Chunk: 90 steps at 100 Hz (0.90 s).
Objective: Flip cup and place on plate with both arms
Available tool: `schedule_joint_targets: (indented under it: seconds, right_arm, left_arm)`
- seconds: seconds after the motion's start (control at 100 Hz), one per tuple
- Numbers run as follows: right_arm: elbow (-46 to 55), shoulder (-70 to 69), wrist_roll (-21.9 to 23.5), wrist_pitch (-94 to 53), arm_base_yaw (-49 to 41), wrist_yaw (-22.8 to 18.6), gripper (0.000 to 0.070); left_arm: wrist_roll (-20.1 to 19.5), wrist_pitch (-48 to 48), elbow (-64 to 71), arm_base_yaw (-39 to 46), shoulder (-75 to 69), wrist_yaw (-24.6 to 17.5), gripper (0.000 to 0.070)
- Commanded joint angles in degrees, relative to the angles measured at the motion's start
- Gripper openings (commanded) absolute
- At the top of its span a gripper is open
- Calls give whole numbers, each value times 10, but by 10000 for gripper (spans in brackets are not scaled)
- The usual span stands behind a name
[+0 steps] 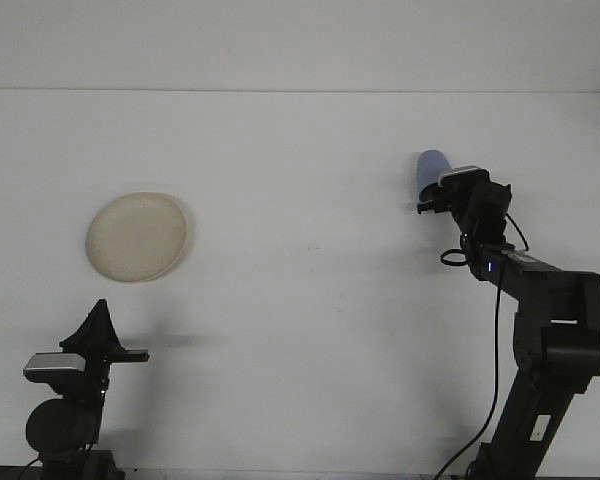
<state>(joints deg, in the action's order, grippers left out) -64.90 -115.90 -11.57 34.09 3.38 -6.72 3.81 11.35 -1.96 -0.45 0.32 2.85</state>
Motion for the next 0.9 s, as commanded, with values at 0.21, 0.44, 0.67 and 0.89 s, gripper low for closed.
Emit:
schedule_joint_targets:
  seconds: [0.21, 0.44, 0.67, 0.89]
  right_arm:
    - [-11, 7, 33, 5, -1, -20, 0]
    - [-11, 116, 124, -48, 2, -50, 0]
    - [-12, 265, 217, -190, -7, -142, 0]
    - [-21, 377, 213, -430, -53, -242, 0]
  left_arm:
    - [1, 7, 12, 0, 0, -1, 13]
    - [1, 7, 12, 0, 0, -1, 13]
    - [1, 7, 12, 0, 0, -1, 13]
    - [1, 7, 12, 0, 0, -1, 13]
